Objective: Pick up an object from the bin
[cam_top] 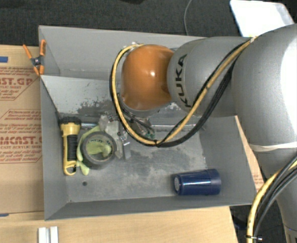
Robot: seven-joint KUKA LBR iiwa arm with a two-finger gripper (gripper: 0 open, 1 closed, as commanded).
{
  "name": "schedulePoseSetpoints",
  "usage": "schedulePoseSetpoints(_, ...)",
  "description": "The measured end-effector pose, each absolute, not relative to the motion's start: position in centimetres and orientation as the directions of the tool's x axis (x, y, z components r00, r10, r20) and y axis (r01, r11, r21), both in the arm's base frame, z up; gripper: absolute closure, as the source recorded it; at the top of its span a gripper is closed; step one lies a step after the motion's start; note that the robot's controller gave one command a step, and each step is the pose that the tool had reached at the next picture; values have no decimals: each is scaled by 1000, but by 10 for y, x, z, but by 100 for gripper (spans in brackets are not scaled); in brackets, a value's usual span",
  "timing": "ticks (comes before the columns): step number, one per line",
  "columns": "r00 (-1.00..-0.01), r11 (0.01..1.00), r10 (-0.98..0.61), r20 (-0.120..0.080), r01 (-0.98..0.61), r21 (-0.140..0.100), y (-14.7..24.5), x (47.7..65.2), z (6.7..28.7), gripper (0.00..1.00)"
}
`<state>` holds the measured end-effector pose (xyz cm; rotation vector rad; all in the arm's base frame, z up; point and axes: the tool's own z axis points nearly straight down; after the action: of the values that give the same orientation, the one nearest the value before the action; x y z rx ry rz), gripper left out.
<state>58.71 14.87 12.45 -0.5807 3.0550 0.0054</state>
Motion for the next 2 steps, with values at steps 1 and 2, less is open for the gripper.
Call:
schedulePoseSetpoints(1, -891, 891, -454, -29, -454, -3, 160, 582, 152, 0)
schedulePoseSetpoints(2, -818, 818, -574, -34, -574, -9, 194, 586, 125, 0)
